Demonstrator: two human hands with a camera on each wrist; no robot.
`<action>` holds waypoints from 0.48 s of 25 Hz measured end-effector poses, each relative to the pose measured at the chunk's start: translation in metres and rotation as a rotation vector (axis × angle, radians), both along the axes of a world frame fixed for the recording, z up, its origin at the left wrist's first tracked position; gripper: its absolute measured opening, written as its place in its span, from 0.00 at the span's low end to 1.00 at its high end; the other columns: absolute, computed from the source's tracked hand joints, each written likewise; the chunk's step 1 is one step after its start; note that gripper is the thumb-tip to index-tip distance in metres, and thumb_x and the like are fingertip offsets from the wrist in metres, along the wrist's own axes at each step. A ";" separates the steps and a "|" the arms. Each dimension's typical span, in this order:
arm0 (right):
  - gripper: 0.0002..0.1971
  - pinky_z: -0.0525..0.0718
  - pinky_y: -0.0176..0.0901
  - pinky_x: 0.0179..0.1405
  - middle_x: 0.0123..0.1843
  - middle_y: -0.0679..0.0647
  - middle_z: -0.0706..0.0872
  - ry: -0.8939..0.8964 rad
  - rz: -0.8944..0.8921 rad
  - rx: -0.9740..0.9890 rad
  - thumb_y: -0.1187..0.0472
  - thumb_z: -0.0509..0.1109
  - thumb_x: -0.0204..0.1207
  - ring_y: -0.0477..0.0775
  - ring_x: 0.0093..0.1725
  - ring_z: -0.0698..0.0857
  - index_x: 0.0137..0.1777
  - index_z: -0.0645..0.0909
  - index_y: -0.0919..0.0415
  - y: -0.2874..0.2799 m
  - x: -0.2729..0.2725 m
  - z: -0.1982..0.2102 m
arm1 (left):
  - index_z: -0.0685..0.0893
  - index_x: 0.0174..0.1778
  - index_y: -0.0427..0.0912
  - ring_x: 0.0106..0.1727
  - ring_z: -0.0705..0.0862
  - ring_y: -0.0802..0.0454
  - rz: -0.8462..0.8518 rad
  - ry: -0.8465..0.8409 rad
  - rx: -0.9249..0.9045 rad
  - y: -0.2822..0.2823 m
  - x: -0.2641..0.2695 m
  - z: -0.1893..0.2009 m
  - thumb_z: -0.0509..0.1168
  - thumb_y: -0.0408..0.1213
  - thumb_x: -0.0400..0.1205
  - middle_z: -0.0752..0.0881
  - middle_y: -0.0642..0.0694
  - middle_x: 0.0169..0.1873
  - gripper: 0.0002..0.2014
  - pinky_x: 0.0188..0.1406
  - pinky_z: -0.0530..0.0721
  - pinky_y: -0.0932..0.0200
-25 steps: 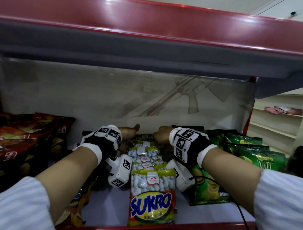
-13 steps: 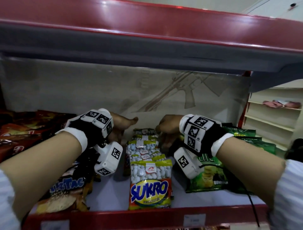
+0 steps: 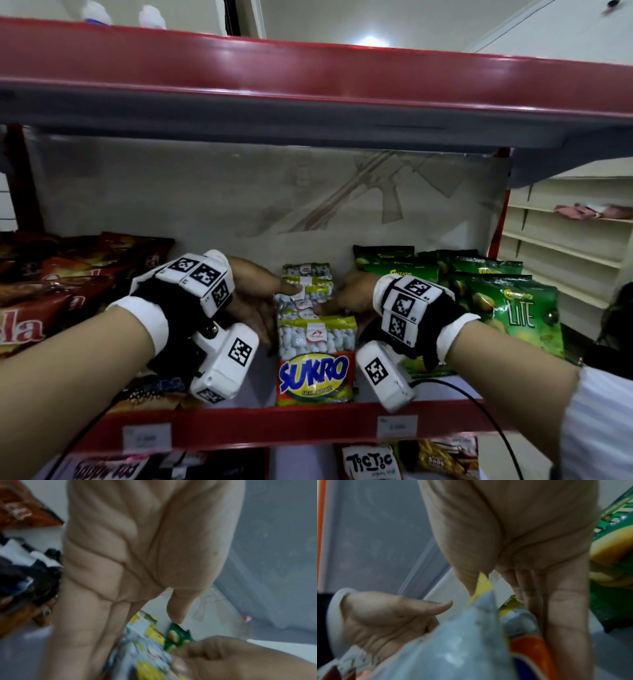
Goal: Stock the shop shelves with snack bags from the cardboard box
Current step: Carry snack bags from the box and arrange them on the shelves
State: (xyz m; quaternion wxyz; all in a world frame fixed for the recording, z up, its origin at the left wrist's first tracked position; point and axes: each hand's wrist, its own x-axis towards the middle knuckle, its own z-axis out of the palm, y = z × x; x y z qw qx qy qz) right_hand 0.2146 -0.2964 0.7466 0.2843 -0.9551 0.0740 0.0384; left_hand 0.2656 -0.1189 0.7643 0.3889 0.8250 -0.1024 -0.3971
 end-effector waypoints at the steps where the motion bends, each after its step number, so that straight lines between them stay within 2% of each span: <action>1: 0.25 0.83 0.31 0.40 0.46 0.47 0.86 -0.023 -0.011 -0.058 0.46 0.74 0.73 0.42 0.38 0.87 0.64 0.80 0.61 0.002 0.001 0.002 | 0.78 0.56 0.33 0.53 0.86 0.34 0.015 -0.014 -0.031 0.000 -0.002 0.001 0.55 0.50 0.86 0.87 0.31 0.41 0.21 0.57 0.81 0.41; 3: 0.29 0.85 0.46 0.56 0.59 0.55 0.86 -0.060 -0.044 -0.126 0.41 0.74 0.70 0.55 0.54 0.87 0.64 0.80 0.61 0.003 0.004 0.003 | 0.75 0.60 0.36 0.48 0.85 0.38 0.069 -0.076 -0.114 -0.002 -0.007 0.005 0.56 0.45 0.87 0.85 0.34 0.43 0.15 0.57 0.81 0.40; 4: 0.29 0.85 0.50 0.59 0.61 0.58 0.86 -0.077 -0.059 -0.099 0.41 0.74 0.70 0.58 0.57 0.86 0.62 0.80 0.62 0.005 0.004 0.002 | 0.74 0.60 0.36 0.44 0.85 0.39 0.103 -0.098 -0.155 -0.002 -0.009 0.005 0.57 0.42 0.87 0.84 0.35 0.42 0.13 0.57 0.80 0.38; 6: 0.23 0.84 0.46 0.57 0.64 0.60 0.85 -0.086 -0.059 -0.044 0.41 0.73 0.71 0.58 0.58 0.85 0.57 0.82 0.57 0.009 0.000 0.000 | 0.73 0.63 0.34 0.44 0.84 0.38 0.155 -0.112 -0.181 0.001 -0.009 0.001 0.57 0.40 0.87 0.84 0.34 0.45 0.14 0.61 0.79 0.36; 8: 0.21 0.79 0.39 0.51 0.65 0.59 0.85 -0.095 -0.027 -0.036 0.41 0.69 0.74 0.58 0.60 0.85 0.60 0.82 0.55 0.009 -0.007 0.002 | 0.68 0.74 0.33 0.58 0.82 0.33 0.182 -0.124 -0.144 0.004 -0.009 -0.005 0.57 0.44 0.87 0.79 0.29 0.63 0.24 0.64 0.79 0.35; 10: 0.27 0.83 0.43 0.48 0.55 0.58 0.88 -0.128 -0.045 0.017 0.40 0.68 0.75 0.60 0.56 0.87 0.65 0.79 0.61 0.005 -0.019 0.009 | 0.58 0.81 0.35 0.69 0.74 0.27 0.216 -0.151 -0.135 0.011 -0.010 -0.007 0.59 0.51 0.84 0.66 0.27 0.76 0.34 0.61 0.79 0.35; 12: 0.30 0.90 0.50 0.41 0.42 0.53 0.86 -0.060 -0.035 0.097 0.41 0.75 0.69 0.58 0.45 0.91 0.66 0.75 0.57 0.000 -0.037 0.015 | 0.52 0.83 0.35 0.73 0.69 0.23 0.222 -0.113 -0.115 0.018 -0.013 -0.009 0.60 0.56 0.82 0.61 0.24 0.78 0.41 0.62 0.77 0.33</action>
